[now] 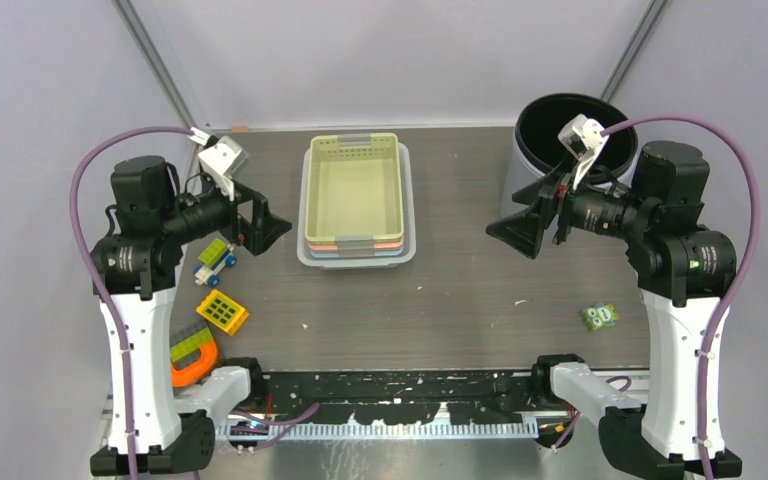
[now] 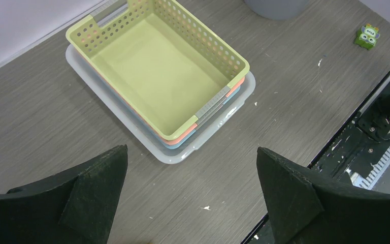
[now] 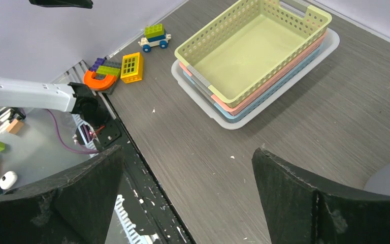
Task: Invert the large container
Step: Move the multiple containers to the center of the board.
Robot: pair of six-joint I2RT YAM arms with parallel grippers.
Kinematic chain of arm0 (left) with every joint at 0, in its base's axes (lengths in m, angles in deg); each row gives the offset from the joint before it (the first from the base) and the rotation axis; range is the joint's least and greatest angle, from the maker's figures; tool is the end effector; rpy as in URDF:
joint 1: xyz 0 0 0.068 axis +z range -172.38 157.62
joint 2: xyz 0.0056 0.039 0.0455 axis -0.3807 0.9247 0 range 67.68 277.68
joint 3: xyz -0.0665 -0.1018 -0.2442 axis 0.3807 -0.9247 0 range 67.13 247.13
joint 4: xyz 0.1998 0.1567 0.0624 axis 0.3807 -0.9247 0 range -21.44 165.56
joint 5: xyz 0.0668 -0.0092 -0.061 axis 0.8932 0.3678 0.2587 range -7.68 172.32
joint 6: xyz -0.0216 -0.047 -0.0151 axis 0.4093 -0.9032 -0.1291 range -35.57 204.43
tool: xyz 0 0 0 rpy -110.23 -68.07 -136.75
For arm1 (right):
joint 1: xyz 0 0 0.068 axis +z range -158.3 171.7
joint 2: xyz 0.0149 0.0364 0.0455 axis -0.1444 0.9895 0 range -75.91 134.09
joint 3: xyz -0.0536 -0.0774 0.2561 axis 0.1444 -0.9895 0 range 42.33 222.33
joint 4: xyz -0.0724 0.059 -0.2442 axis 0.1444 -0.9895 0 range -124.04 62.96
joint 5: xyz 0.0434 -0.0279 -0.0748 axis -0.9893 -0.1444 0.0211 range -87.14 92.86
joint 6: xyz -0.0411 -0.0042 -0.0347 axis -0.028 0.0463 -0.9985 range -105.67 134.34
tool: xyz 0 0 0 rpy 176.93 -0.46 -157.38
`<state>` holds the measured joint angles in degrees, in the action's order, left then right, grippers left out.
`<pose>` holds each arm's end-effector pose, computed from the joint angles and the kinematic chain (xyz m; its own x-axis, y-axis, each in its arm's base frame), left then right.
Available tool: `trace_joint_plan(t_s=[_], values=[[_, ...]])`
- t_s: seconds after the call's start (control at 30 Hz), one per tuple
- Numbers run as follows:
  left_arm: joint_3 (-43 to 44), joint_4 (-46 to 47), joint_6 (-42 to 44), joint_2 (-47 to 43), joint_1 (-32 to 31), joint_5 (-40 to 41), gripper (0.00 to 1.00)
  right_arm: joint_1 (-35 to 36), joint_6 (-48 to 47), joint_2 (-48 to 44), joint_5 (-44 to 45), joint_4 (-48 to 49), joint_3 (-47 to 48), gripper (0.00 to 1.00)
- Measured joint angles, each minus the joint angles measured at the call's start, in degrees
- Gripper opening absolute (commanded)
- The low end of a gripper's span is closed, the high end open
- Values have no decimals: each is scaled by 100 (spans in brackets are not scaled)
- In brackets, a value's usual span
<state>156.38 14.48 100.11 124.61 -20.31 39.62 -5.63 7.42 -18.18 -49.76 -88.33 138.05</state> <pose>0.1395 -0.0191 0.4683 -0.3094 0.1875 -0.9322 0.6764 0.7325 -0.0772 0.1216 0.0340 0.4970 -0.3012 -0.0872 -0.9496 -0.7994 0.5660 0.2016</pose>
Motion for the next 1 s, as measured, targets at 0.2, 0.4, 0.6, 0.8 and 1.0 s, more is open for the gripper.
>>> trace_joint_plan(t_s=[0.2,0.4,0.6,0.8,1.0], values=[[0,2,-2,0,0,0,100,0,20,0,-2,4,-11,100],[-2,17,0,0,7,0,100,0,28,0,-2,35,-24,100],[-136,131,155,17,20,26,100,92,48,11,22,127,-107,100],[-828,400,448,42,22,496,100,975,9,284,905,374,-280,100],[-1982,804,675,50,31,549,100,2968,-498,1130,2907,468,-413,100]])
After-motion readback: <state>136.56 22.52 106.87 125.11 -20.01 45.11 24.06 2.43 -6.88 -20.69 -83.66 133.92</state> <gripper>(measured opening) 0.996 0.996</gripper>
